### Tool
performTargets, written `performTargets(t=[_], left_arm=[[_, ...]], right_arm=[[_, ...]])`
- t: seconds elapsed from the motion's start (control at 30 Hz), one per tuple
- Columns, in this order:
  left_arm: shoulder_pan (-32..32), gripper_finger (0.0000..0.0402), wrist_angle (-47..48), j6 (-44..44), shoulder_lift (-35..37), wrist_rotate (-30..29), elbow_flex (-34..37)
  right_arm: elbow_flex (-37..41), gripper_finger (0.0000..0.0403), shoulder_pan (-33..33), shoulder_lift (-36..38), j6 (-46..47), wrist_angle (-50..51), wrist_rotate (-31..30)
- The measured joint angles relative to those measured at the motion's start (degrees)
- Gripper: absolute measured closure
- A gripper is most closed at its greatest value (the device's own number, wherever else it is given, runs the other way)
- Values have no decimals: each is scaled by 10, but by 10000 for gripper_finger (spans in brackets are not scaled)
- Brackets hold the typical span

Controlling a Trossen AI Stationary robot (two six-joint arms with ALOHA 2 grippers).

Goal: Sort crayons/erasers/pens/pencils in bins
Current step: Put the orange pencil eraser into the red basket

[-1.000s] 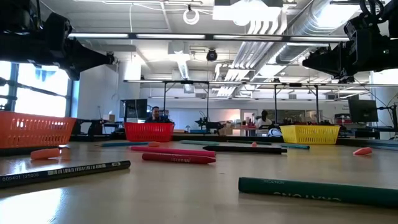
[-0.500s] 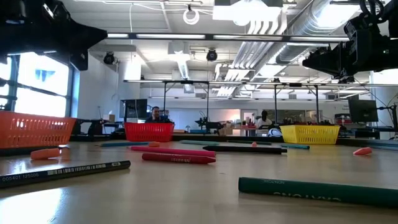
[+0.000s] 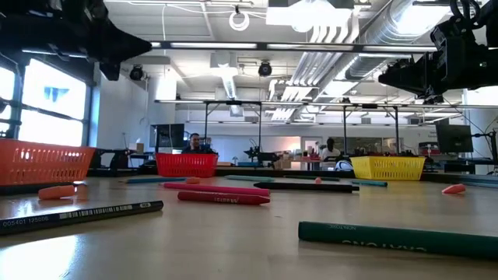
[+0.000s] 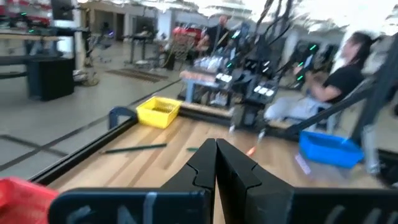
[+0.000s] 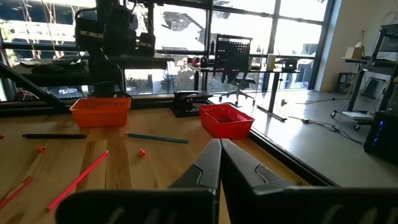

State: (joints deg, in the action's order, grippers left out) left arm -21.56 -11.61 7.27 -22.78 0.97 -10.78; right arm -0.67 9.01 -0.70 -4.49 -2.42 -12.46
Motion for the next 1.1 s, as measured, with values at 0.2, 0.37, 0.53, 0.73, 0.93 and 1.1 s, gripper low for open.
performTargets(t=[0.2, 0.37, 0.53, 0.73, 0.93, 1.1], left_arm=[[4, 402, 2, -30, -94, -47, 0], [4, 402, 2, -30, -169, -53, 0], [4, 402, 16, -30, -234, -53, -20], [3, 402, 22, -37, -296, -53, -80], [3, 402, 45, -53, -353, -53, -150], [3, 402, 71, -82, -391, -47, -198]], right_arm=[[0, 402, 0, 0, 0, 0, 0], [0, 402, 0, 0, 0, 0, 0], [0, 402, 0, 0, 0, 0, 0], [0, 402, 0, 0, 0, 0, 0], [0, 402, 0, 0, 0, 0, 0], [0, 402, 0, 0, 0, 0, 0]])
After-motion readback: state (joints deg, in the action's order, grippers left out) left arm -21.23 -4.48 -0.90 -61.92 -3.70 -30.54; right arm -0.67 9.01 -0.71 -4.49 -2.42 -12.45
